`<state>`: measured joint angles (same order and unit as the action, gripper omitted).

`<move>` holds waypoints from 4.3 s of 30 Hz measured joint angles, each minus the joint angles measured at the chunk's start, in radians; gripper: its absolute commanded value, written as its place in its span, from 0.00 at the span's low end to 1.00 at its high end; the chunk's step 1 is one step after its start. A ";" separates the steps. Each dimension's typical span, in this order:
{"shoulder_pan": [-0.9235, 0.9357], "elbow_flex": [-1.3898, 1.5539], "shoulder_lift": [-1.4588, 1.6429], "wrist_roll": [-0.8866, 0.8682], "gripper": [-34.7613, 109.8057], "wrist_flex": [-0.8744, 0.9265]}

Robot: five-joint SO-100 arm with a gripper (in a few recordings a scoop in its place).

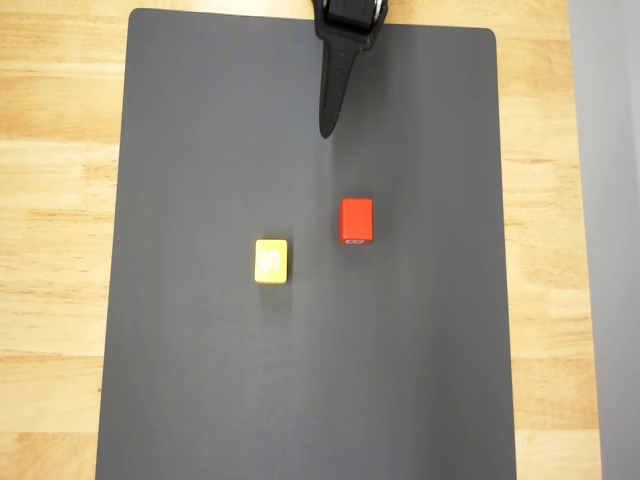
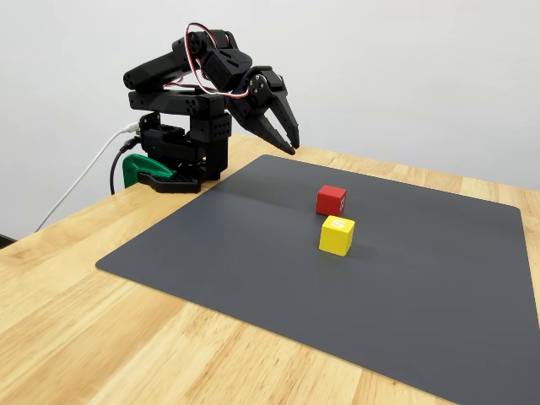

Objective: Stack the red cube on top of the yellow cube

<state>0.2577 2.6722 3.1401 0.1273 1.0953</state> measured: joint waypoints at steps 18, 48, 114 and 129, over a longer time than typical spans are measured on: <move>-0.037 0.000 0.000 0.055 0.31 0.000; -0.089 -0.295 -0.222 0.094 0.33 0.233; -0.196 -1.066 -1.611 0.071 0.43 0.270; -0.198 -0.940 -1.586 0.049 0.43 0.196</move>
<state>0.0598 1.7319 1.5539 0.1764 1.2916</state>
